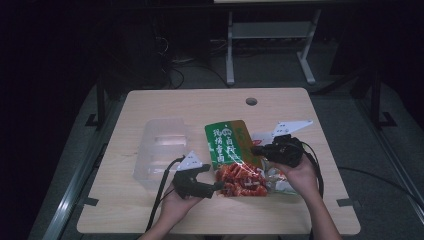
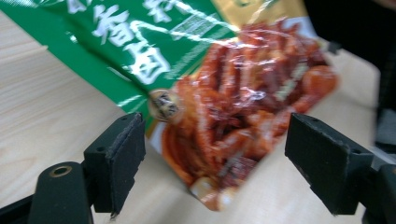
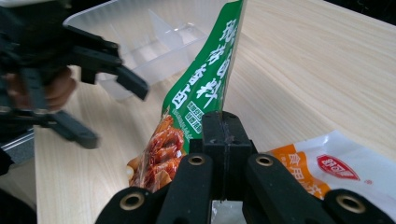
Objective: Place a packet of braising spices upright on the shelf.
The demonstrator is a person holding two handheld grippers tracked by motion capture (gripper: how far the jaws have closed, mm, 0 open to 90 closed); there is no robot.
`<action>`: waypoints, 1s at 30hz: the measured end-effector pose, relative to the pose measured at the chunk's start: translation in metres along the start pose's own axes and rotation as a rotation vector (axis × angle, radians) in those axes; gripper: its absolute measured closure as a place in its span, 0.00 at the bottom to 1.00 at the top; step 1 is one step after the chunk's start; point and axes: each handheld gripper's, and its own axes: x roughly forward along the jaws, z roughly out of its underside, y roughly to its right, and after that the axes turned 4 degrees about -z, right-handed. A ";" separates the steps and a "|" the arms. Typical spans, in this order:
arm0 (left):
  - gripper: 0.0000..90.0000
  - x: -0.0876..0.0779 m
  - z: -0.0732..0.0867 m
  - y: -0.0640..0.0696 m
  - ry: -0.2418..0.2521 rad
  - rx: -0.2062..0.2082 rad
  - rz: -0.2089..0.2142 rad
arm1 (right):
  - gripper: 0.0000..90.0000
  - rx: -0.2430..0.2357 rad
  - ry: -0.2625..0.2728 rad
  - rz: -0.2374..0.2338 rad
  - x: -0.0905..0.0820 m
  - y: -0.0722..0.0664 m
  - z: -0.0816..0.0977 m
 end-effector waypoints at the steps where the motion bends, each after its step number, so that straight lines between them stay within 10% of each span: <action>1: 0.22 0.004 0.000 -0.002 -0.009 -0.018 -0.001 | 1.00 -0.005 -0.001 0.004 -0.001 0.000 0.001; 14: 0.40 0.032 -0.010 -0.021 -0.012 -0.178 0.096 | 1.00 -0.021 0.030 -0.005 -0.009 -0.006 0.005; 30: 0.88 0.017 -0.015 -0.021 0.045 -0.169 0.102 | 1.00 -0.018 0.038 -0.002 -0.014 -0.008 0.009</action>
